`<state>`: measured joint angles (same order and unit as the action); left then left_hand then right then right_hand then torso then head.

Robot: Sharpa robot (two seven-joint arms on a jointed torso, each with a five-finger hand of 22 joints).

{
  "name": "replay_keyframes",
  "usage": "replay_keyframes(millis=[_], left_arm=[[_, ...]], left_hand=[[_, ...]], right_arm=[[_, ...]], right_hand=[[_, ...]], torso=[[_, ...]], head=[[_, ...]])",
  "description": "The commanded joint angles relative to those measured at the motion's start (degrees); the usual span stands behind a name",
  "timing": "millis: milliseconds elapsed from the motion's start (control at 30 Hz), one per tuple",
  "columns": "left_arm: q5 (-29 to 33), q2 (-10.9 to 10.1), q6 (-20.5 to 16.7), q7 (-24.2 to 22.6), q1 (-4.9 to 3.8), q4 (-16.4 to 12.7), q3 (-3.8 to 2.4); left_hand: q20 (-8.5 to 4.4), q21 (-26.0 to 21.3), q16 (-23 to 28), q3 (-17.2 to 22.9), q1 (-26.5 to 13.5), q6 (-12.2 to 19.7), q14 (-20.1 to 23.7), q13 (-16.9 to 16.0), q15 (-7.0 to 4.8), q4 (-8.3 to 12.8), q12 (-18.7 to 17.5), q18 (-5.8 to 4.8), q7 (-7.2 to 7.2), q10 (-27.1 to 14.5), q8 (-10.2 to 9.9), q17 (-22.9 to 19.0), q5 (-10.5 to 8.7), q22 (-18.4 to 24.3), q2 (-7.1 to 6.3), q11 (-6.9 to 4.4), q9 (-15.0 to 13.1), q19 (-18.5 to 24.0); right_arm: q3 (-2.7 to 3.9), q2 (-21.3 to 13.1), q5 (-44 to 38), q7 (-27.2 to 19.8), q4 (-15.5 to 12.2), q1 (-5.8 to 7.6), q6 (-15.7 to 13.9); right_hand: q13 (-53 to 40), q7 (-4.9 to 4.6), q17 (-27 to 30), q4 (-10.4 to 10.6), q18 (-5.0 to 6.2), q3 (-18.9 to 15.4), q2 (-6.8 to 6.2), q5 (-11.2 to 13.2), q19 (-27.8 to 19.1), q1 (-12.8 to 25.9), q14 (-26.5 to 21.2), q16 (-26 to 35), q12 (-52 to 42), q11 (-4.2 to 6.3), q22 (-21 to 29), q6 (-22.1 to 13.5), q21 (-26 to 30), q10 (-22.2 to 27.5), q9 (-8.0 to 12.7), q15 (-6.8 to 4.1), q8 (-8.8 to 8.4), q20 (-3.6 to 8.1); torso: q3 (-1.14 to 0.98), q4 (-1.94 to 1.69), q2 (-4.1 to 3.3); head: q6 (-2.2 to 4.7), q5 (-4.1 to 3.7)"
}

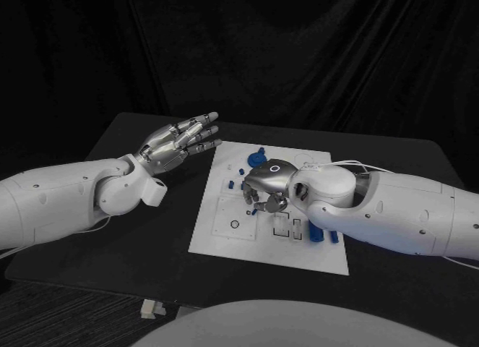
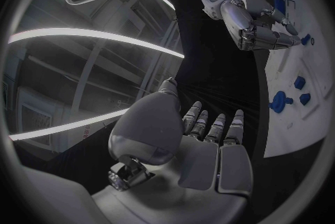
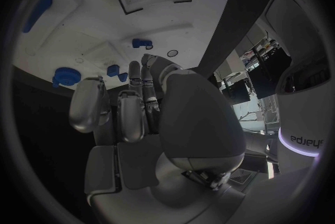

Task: Assemble the parts on the task board

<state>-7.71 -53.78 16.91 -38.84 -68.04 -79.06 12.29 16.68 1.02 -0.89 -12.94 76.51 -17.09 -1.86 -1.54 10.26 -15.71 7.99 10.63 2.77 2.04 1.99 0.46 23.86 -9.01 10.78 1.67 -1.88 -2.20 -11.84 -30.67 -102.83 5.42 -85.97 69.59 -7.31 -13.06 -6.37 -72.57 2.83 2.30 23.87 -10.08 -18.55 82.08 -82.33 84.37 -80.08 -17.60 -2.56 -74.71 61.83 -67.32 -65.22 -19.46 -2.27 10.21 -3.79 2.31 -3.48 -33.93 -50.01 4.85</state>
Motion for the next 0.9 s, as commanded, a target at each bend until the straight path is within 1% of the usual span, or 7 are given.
replay_keyframes(millis=[33, 200, 267, 300, 433, 700, 900], left_arm=[[0.2, 0.1, 0.9, -2.0, 0.29, 0.0, -0.05], [0.2, 0.0, 1.0, -2.0, 0.51, 0.1, -0.05], [0.2, 0.0, 0.9, -1.9, 0.55, 0.1, -0.05], [0.2, 0.0, 0.9, -1.9, 0.57, 0.1, -0.05], [0.2, -0.1, 1.0, -1.8, 0.62, 0.1, -0.05], [0.2, 0.1, 1.0, -1.8, 0.67, 0.2, -0.05], [0.2, 0.2, 1.1, -1.7, 0.69, 0.2, -0.05]], left_hand=[[-0.08, 0.5, -0.9, 0.0, 0.6, 0.1, -0.1, 0.1, 0.56, 0.6, 0.7, -0.7, 0.1, -0.3, 0.2, 0.3, 1.14, 0.1, 0.03, 0.83, -0.2, -0.1], [-0.08, 0.5, -0.9, 0.0, 0.6, 0.1, -0.2, 0.1, 0.57, 0.6, 0.7, -0.7, 0.1, -0.3, 0.2, 0.3, 1.14, 0.1, 0.05, 0.84, -0.2, 0.0], [-0.07, 0.5, -0.9, 0.0, 0.6, 0.1, -0.1, 0.1, 0.58, 0.6, 0.7, -0.7, 0.1, -0.3, 0.2, 0.3, 1.14, 0.1, 0.05, 0.84, -0.2, -0.1], [-0.07, 0.5, -0.9, 0.0, 0.6, 0.1, -0.1, 0.1, 0.58, 0.6, 0.7, -0.7, 0.1, -0.3, 0.2, 0.3, 1.14, 0.1, 0.05, 0.84, -0.2, -0.1], [-0.07, 0.5, -0.9, 0.0, 0.6, 0.1, -0.2, 0.1, 0.6, 0.6, 0.7, -0.71, 0.11, -0.3, 0.2, 0.3, 1.15, 0.0, 0.08, 0.84, -0.2, -0.1], [-0.07, 0.5, -0.9, 0.0, 0.6, 0.1, -0.2, 0.1, 0.6, 0.6, 0.7, -0.71, 0.11, -0.3, 0.2, 0.3, 1.15, 0.0, 0.08, 0.84, -0.2, -0.1], [-0.06, 0.5, -0.9, 0.1, 0.7, 0.1, -0.2, 0.1, 0.63, 0.6, 0.7, -0.71, 0.12, -0.3, 0.2, 0.3, 1.14, 0.0, 0.12, 0.85, -0.2, -0.1]], right_arm=[[0.05, 0.0, -1.0, 1.7, 0.1, -0.16, -1.3], [0.05, -0.7, -1.0, 1.6, 0.0, -0.18, -2.0], [0.05, -1.0, -1.0, 1.3, 0.0, -0.17, -2.4], [0.05, -1.2, -1.0, 1.2, 0.0, -0.17, -2.6], [0.05, -1.9, -1.0, 0.1, 0.1, -0.17, -2.9], [0.05, -2.5, -1.0, -0.6, 0.8, -0.21, -1.1], [0.05, -2.3, -1.0, -1.0, 1.6, -0.61, -1.3]], right_hand=[[-0.9, 0.08, 0.6, -0.5, 2.43, 1.4, 1.42, -0.1, -0.3, -0.4, 1.7, 1.3, -0.8, 0.24, -9.0, -0.1, 1.3, -1.1, -0.8, 0.29, 0.51, -0.24], [-0.7, -0.22, 1.2, -0.2, 2.65, 1.0, 1.04, 1.2, -0.7, 0.6, 1.5, 1.7, -0.3, -0.14, -8.7, -1.9, 2.6, 0.1, -0.3, 0.52, -0.71, -0.4], [-0.6, -0.02, 1.8, 0.3, 2.96, 0.7, 0.57, 3.9, -1.4, 1.7, 1.1, 2.1, 0.3, -0.33, -8.3, -3.6, 4.0, 1.6, 0.2, 0.08, -1.79, -0.28], [-0.5, 0.27, 2.2, 0.9, 3.11, 0.2, 0.1, 6.0, -1.7, 2.7, 0.8, 2.4, 0.4, -0.26, -8.1, -4.4, 4.8, 2.3, 0.5, -0.31, -2.27, -0.02], [-0.7, 0.59, 3.2, 1.7, 3.33, -0.4, -0.67, 7.8, -2.5, 4.0, 0.2, 3.2, 0.2, -0.19, -7.7, -5.4, 6.4, 3.0, 0.9, -0.39, -2.85, 0.15], [-1.2, 1.01, 4.4, 2.2, 3.61, -0.9, -1.15, 8.9, -3.4, 4.7, -0.6, 4.0, -0.3, -0.09, -7.3, -6.4, 8.4, 3.8, 1.3, -0.43, -3.38, 0.19], [-2.5, 0.97, 4.2, 2.4, 3.61, -1.3, -0.99, 9.5, -3.5, 4.6, -0.7, 3.8, -2.2, 0.21, -7.3, -6.1, 8.6, 3.1, 1.4, -0.58, -3.15, 0.27]], torso=[[0.0, 0.0, 0.01], [0.01, 0.01, 0.01], [0.01, 0.01, 0.01], [0.0, 0.01, 0.01], [-0.01, -0.01, 0.01], [-0.03, 0.06, 0.11], [-0.02, 0.05, 0.03]], head=[[0.01, 0.01], [0.01, 0.12], [0.01, 0.22], [0.01, 0.25], [0.01, 0.13], [0.01, 0.16], [0.01, 0.19]])
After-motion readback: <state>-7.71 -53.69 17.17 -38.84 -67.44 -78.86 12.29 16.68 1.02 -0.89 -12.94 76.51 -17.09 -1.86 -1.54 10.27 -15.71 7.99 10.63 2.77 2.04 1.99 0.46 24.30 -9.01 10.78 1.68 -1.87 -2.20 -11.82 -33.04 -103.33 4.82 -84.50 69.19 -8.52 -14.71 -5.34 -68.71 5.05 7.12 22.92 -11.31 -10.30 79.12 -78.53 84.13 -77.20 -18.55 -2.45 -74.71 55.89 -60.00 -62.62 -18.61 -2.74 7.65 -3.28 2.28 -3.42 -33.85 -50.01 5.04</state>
